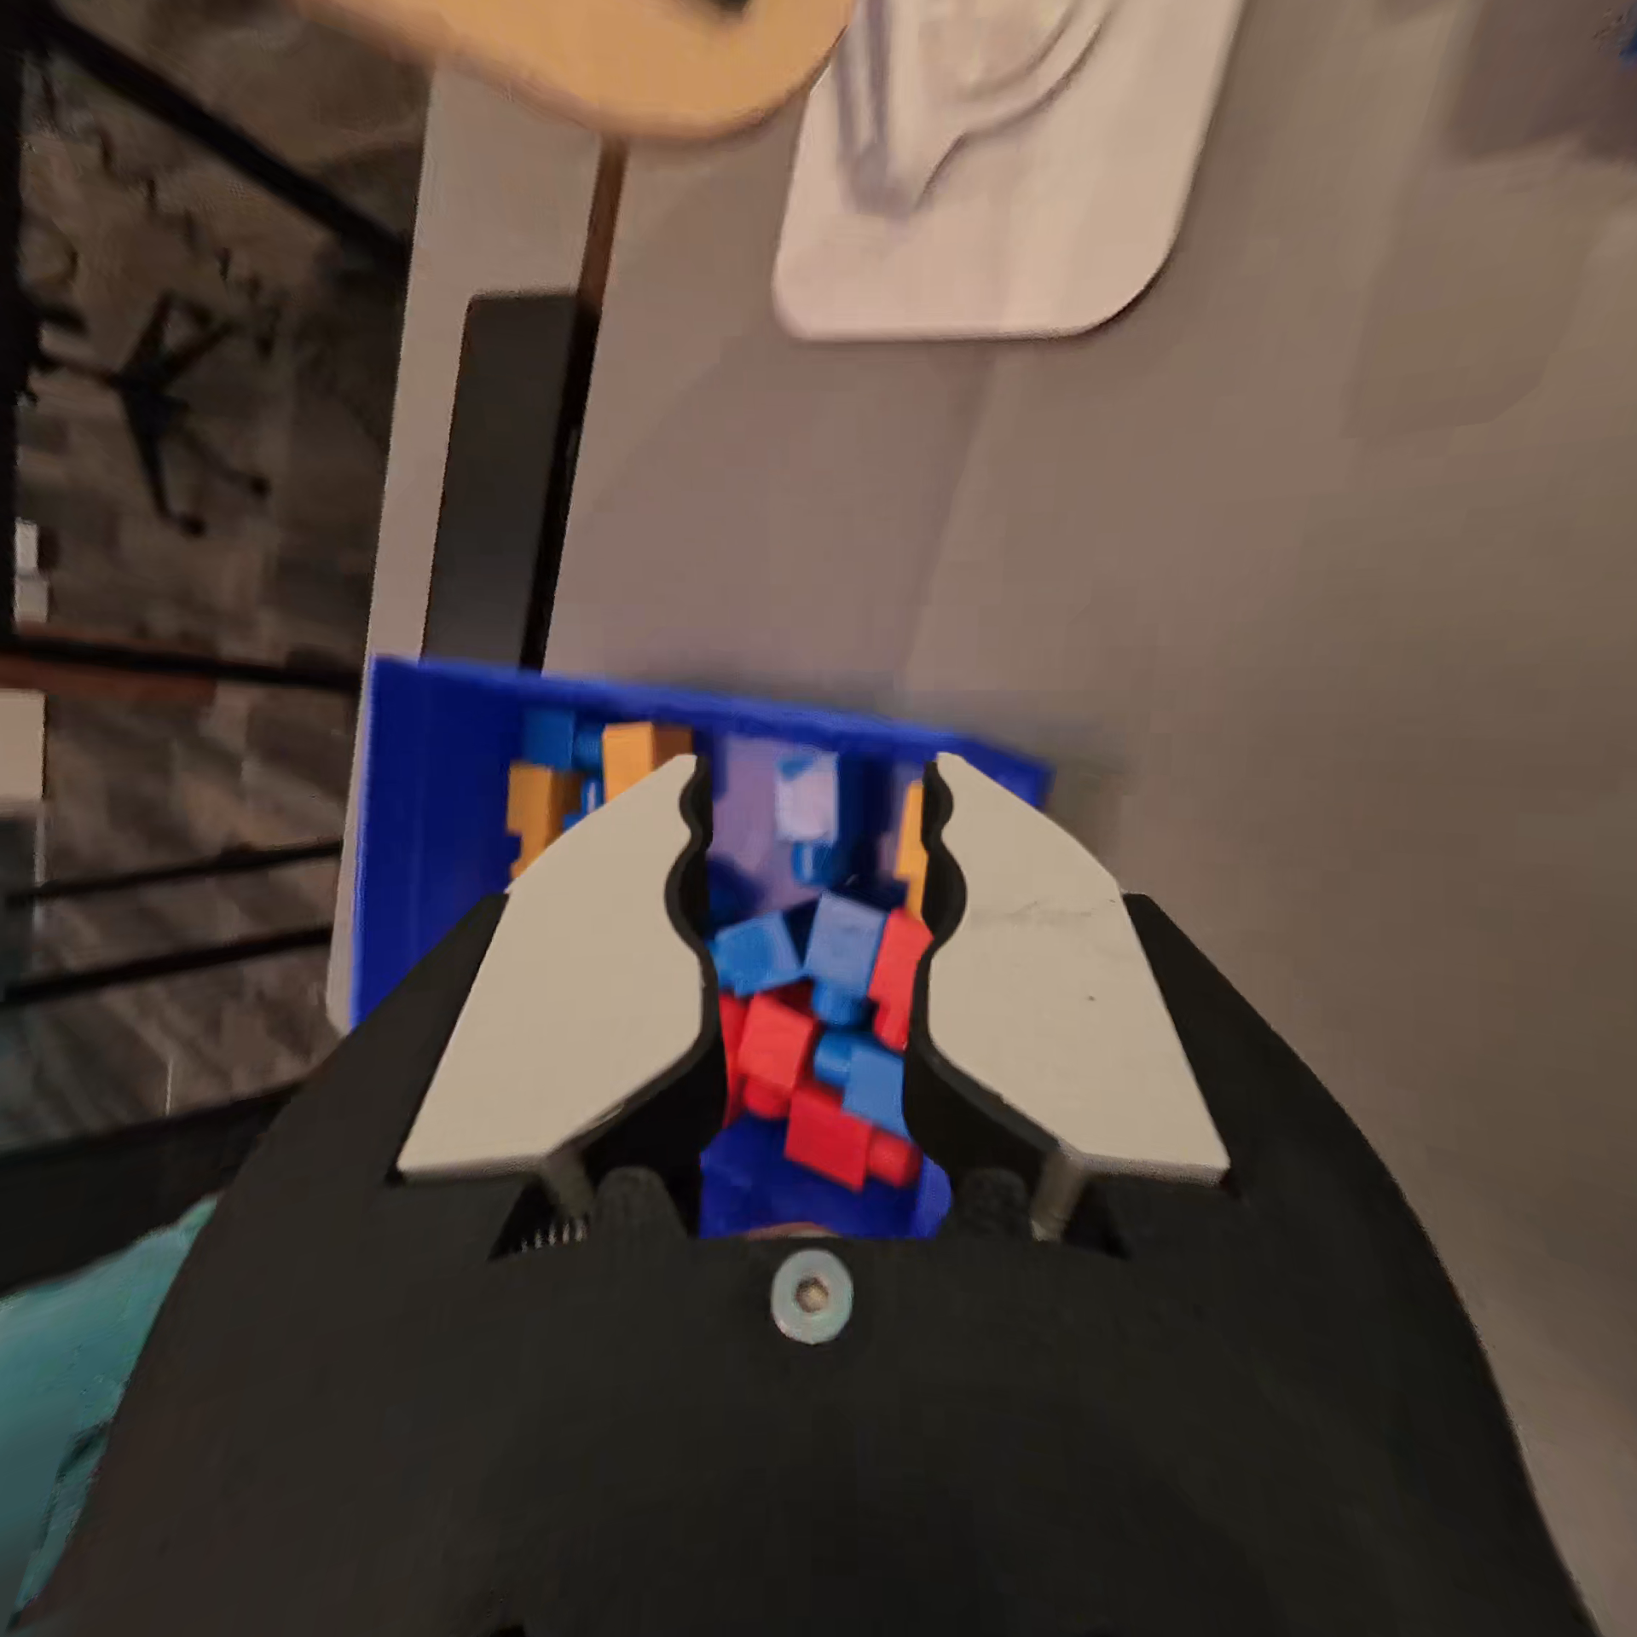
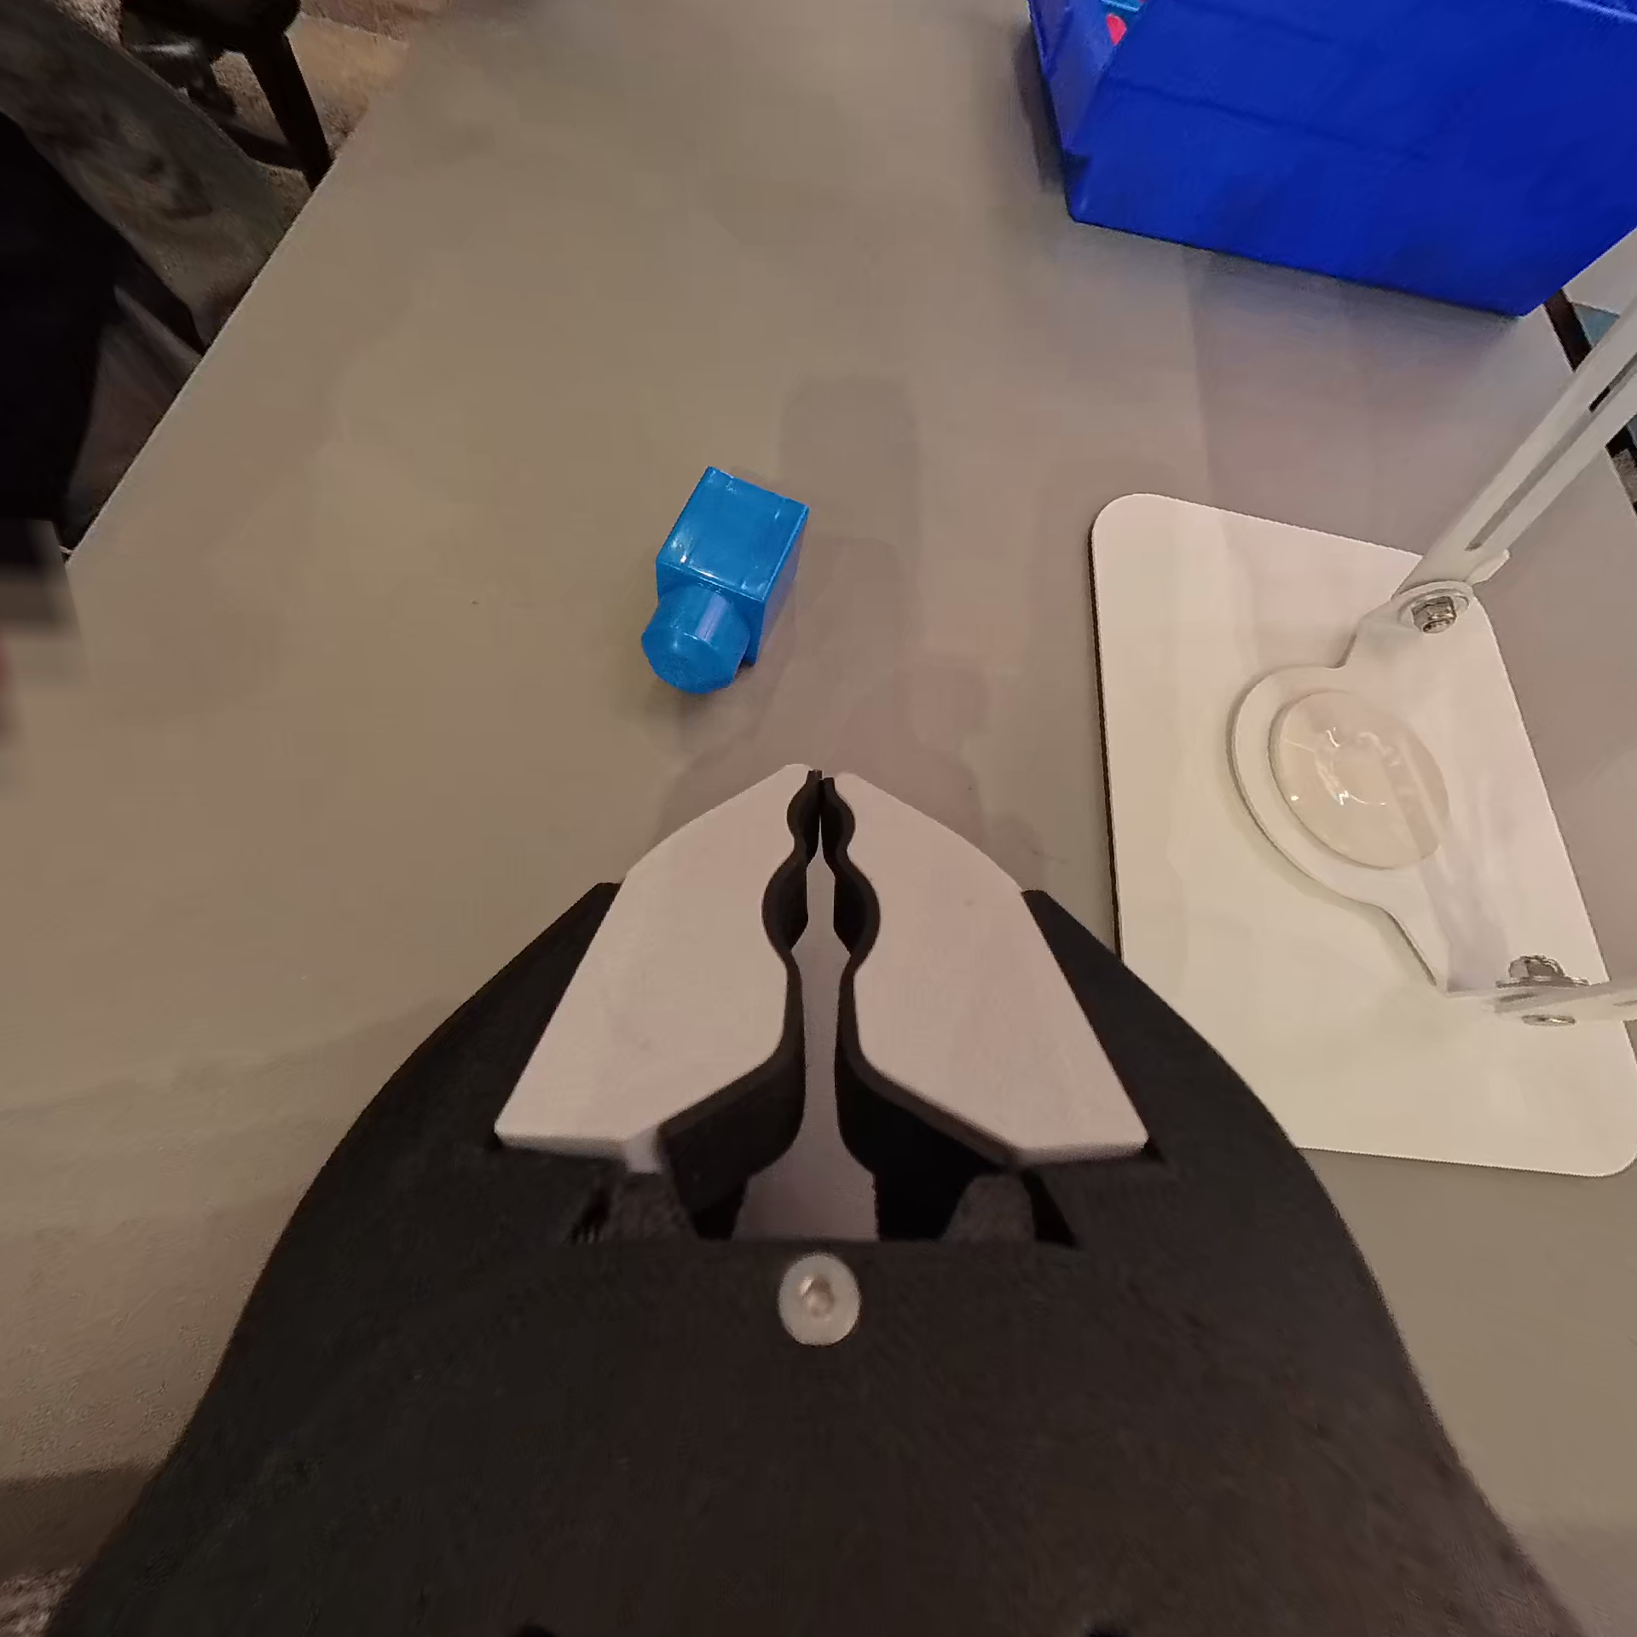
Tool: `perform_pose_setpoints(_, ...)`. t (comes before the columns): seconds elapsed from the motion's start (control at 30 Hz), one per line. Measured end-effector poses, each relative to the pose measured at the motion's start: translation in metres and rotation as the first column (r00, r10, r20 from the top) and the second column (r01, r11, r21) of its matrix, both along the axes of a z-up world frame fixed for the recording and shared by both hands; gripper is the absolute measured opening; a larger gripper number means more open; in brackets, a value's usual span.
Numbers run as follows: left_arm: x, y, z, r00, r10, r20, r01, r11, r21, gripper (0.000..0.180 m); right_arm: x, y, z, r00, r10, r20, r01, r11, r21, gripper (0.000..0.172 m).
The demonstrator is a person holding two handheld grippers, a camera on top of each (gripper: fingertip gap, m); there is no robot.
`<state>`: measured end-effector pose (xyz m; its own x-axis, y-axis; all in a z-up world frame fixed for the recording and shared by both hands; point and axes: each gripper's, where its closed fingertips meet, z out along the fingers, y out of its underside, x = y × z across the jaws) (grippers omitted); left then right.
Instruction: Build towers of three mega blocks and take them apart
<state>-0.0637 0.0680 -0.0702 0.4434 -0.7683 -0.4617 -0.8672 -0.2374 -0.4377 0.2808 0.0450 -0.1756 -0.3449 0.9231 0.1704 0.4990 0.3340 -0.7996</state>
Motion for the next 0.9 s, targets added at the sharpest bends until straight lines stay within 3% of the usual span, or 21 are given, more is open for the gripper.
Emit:
perform_pose_setpoints(0.1,-0.04,0.017,-0.016,0.998,0.057,-0.03,-0.059,0.996,-0.067,0.05,0.0,0.0,-0.001,1.0,0.0,0.0,0.0,1.0,-0.004,0.0)
perform_pose_setpoints(0.23,-0.067,0.032,-0.065,0.996,0.083,-0.044,-0.092,0.964,-0.25,0.059,0.001,0.001,-0.001,1.0,-0.002,0.0,0.002,1.0,-0.008,0.0)
perform_pose_setpoints(0.53,-0.065,0.029,-0.128,0.999,0.042,-0.016,-0.044,0.881,-0.471,0.065,0.001,0.002,-0.003,1.0,-0.002,0.008,0.002,1.0,-0.011,0.0)
perform_pose_setpoints(0.77,-0.061,0.029,-0.133,0.998,0.038,0.046,-0.008,0.852,-0.523,0.069,0.002,0.002,-0.004,1.0,-0.004,0.008,0.004,1.0,-0.016,0.0)
perform_pose_setpoints(0.9,-0.058,0.023,-0.134,0.995,0.047,0.088,0.012,0.821,-0.57,0.061,0.002,0.002,-0.004,1.0,-0.003,0.01,0.003,1.0,-0.02,0.0)
